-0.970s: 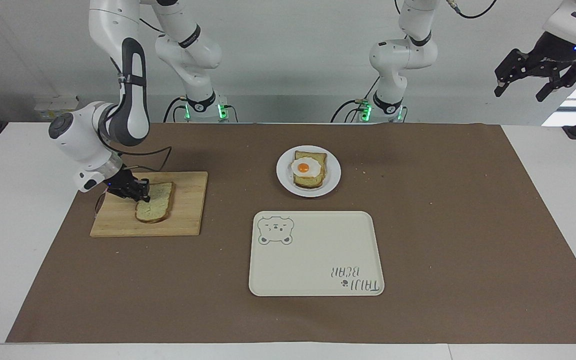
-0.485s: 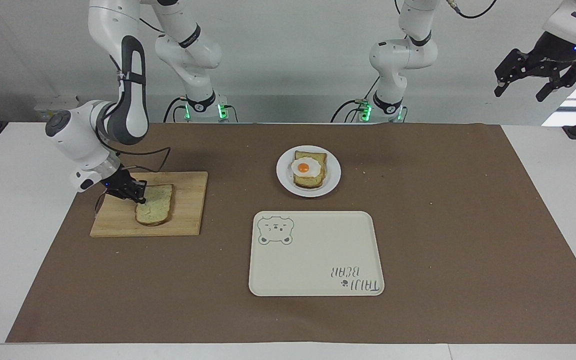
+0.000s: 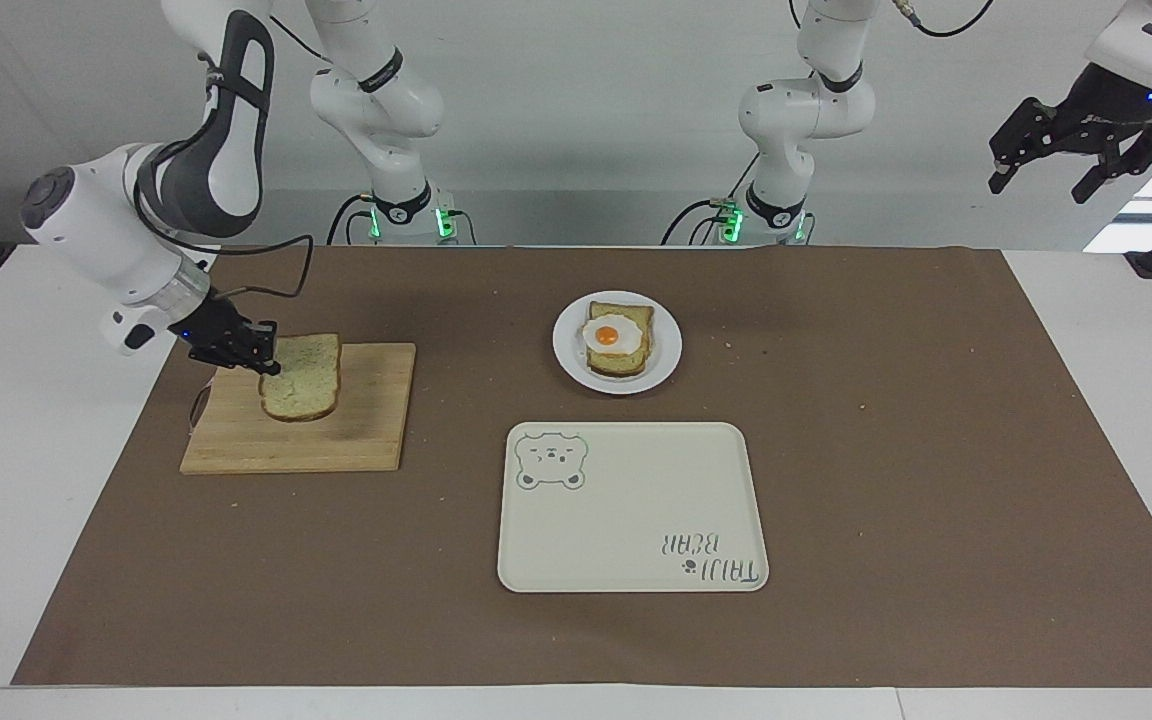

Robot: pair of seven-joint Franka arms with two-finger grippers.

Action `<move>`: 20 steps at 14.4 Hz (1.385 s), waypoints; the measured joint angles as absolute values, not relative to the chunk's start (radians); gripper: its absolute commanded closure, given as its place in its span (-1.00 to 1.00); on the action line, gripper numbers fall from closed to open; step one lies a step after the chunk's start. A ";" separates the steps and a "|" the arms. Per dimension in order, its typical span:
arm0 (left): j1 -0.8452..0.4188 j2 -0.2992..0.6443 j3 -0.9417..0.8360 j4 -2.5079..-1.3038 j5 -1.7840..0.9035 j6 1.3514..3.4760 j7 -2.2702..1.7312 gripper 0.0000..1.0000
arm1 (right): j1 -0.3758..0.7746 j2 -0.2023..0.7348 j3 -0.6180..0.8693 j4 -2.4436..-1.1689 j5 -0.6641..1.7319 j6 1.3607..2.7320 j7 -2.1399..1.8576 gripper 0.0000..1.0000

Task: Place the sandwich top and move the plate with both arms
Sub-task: 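Lower the bread slice onto the egg on the plate, open the right gripper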

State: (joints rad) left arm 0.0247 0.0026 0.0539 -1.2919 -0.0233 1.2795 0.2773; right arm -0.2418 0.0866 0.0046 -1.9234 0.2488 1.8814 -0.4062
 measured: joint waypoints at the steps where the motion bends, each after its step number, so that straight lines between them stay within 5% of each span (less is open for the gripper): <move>1: 0.025 0.003 0.054 -1.292 -0.023 1.279 0.277 -1.00 | -0.242 0.075 0.019 -1.919 0.249 1.867 -0.406 1.00; 4: 0.025 0.003 0.054 -1.292 -0.023 1.279 0.277 -1.00 | -0.220 0.051 0.095 -1.917 0.250 1.839 -0.351 1.00; 7: 0.025 0.003 0.054 -1.292 -0.023 1.279 0.277 -1.00 | -0.082 0.048 0.118 -1.918 0.250 1.863 -0.143 1.00; 20: 0.025 0.003 0.054 -1.292 -0.023 1.279 0.277 -1.00 | 0.465 0.126 0.126 -1.953 0.274 2.221 0.637 1.00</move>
